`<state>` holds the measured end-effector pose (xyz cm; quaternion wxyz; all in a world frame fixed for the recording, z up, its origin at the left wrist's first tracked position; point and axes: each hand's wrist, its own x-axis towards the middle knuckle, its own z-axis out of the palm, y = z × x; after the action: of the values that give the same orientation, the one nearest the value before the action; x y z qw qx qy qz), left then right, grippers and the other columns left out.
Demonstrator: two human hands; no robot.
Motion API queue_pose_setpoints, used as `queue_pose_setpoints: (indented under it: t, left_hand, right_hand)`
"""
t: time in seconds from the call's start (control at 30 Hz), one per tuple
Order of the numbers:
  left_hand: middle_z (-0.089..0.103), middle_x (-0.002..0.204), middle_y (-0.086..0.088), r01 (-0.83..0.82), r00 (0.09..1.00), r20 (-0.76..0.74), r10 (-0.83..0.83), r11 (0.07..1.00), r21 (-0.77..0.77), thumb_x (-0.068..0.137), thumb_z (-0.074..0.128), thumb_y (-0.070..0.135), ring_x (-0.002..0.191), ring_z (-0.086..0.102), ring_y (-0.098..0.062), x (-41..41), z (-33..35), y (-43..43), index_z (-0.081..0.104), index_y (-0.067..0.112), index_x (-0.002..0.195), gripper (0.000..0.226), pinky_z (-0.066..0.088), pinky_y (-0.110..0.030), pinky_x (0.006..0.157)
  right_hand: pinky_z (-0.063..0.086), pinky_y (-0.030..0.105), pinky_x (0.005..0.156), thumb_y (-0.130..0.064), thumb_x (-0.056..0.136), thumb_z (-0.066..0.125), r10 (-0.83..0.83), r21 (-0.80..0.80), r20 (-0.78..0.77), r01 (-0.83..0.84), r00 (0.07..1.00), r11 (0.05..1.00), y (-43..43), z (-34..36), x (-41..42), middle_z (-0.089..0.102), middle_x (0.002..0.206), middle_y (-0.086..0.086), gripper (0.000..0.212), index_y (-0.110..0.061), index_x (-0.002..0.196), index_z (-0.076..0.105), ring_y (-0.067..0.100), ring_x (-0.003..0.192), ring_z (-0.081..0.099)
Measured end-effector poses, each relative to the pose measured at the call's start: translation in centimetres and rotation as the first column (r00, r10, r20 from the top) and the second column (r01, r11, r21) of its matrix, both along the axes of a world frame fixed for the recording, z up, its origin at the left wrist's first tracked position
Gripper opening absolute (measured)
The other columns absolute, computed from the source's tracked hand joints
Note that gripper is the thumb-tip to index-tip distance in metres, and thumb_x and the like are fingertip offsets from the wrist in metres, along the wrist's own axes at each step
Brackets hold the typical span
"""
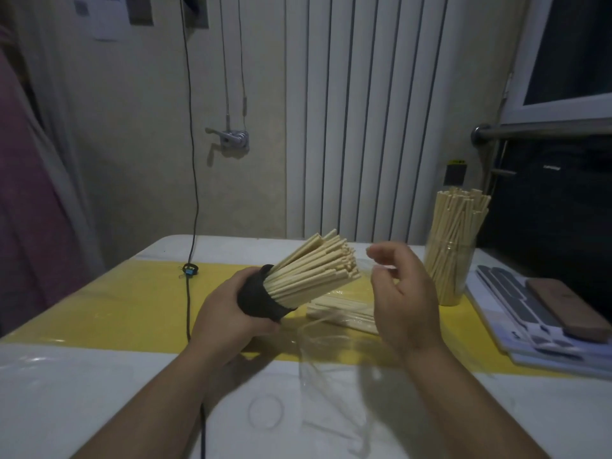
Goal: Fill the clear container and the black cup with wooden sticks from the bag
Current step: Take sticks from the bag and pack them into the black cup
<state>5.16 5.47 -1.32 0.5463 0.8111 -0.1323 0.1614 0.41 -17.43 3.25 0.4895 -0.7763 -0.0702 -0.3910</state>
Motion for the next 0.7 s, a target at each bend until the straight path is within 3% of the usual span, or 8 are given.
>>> queue_pose_setpoints:
  t: [0.13, 0.2, 0.37, 0.43, 0.47, 0.57, 0.63, 0.7]
  left_hand:
    - [0.067, 0.102, 0.031, -0.016, 0.999, -0.032, 0.014, 0.998, -0.067, 0.043, 0.085, 0.025, 0.097, 0.063, 0.001, 0.3, -0.1, 0.2, 0.059, 0.056, 0.108, 0.076, 0.055, -0.036, 0.081]
    - [0.066, 0.101, 0.032, -0.02, 0.999, -0.036, 0.018, 0.997, -0.078, 0.045, 0.087, 0.023, 0.099, 0.062, 0.0, 0.4, -0.2, 0.2, 0.058, 0.057, 0.106, 0.076, 0.054, -0.034, 0.079]
    - [0.065, 0.102, 0.03, -0.045, 0.998, -0.041, 0.042, 0.997, -0.059, 0.054, 0.092, 0.012, 0.103, 0.06, -0.004, 0.6, -0.4, 0.4, 0.057, 0.059, 0.105, 0.078, 0.055, -0.039, 0.084]
    - [0.066, 0.107, 0.024, -0.05, 0.998, -0.046, 0.048, 0.997, -0.053, 0.055, 0.093, 0.011, 0.105, 0.061, -0.007, 0.7, -0.5, 0.5, 0.057, 0.056, 0.108, 0.078, 0.056, -0.04, 0.086]
    - [0.066, 0.109, 0.022, -0.05, 0.998, -0.048, 0.047, 0.998, -0.05, 0.055, 0.093, 0.011, 0.106, 0.061, -0.008, 0.7, -0.5, 0.5, 0.057, 0.055, 0.109, 0.078, 0.056, -0.041, 0.086]
    - [0.066, 0.11, 0.022, -0.045, 0.998, -0.045, 0.043, 0.998, -0.049, 0.055, 0.093, 0.012, 0.106, 0.061, -0.008, 0.7, -0.5, 0.6, 0.057, 0.054, 0.11, 0.078, 0.055, -0.038, 0.084]
    - [0.065, 0.11, 0.022, -0.042, 0.998, -0.043, 0.04, 0.998, -0.049, 0.056, 0.093, 0.011, 0.105, 0.06, -0.007, 0.6, -0.5, 0.5, 0.056, 0.055, 0.108, 0.078, 0.055, -0.036, 0.083]
    - [0.066, 0.109, 0.022, -0.044, 0.998, -0.045, 0.042, 0.998, -0.05, 0.055, 0.093, 0.011, 0.104, 0.061, -0.006, 0.6, -0.5, 0.5, 0.056, 0.055, 0.108, 0.078, 0.055, -0.035, 0.081]
  right_hand:
    - [0.045, 0.03, 0.061, -0.005, 0.086, 0.052, -0.031, -0.042, -0.174, 0.024, 0.984, 0.999, -1.4, 0.4, 0.2, 0.062, 0.073, -0.005, 0.024, -0.021, 0.072, 0.061, 0.015, 0.073, 0.058]
    - [0.043, 0.027, 0.052, -0.004, 0.083, 0.052, 0.037, -0.085, -0.336, -0.07, 0.941, 0.994, -1.7, 0.7, 0.3, 0.062, 0.061, -0.001, 0.028, -0.017, 0.059, 0.059, 0.02, 0.059, 0.058]
    - [0.043, 0.023, 0.049, -0.006, 0.08, 0.048, 0.096, -0.232, -0.733, -0.38, 0.674, 0.896, -1.0, -0.2, 0.1, 0.066, 0.055, 0.002, 0.027, -0.013, 0.058, 0.063, 0.015, 0.046, 0.059]
    - [0.051, 0.024, 0.057, -0.01, 0.081, 0.053, 0.009, -0.356, -0.786, -0.465, 0.618, 0.811, -0.6, -1.1, 0.6, 0.072, 0.068, 0.0, 0.023, -0.014, 0.069, 0.072, 0.012, 0.059, 0.065]
    - [0.055, 0.027, 0.07, -0.013, 0.083, 0.055, -0.041, -0.425, -0.788, -0.496, 0.614, 0.757, -0.5, -1.8, 1.0, 0.075, 0.086, 0.0, 0.021, -0.016, 0.084, 0.076, 0.014, 0.078, 0.069]
    - [0.045, 0.042, 0.104, -0.025, 0.094, 0.051, -0.133, -0.572, -0.744, -0.522, 0.655, 0.633, -0.2, -4.3, 2.5, 0.05, 0.144, 0.003, 0.041, -0.026, 0.134, 0.056, 0.027, 0.126, 0.053]
    - [0.039, 0.048, 0.109, -0.027, 0.098, 0.049, -0.181, -0.597, -0.704, -0.434, 0.687, 0.675, -0.1, -5.5, 3.3, 0.04, 0.15, 0.008, 0.045, -0.02, 0.142, 0.046, 0.033, 0.133, 0.044]
    - [0.036, 0.043, 0.112, -0.03, 0.095, 0.053, -0.249, -0.674, -0.629, -0.357, 0.736, 0.647, -0.3, -6.3, 3.8, 0.038, 0.152, 0.005, 0.053, -0.021, 0.145, 0.041, 0.03, 0.137, 0.041]
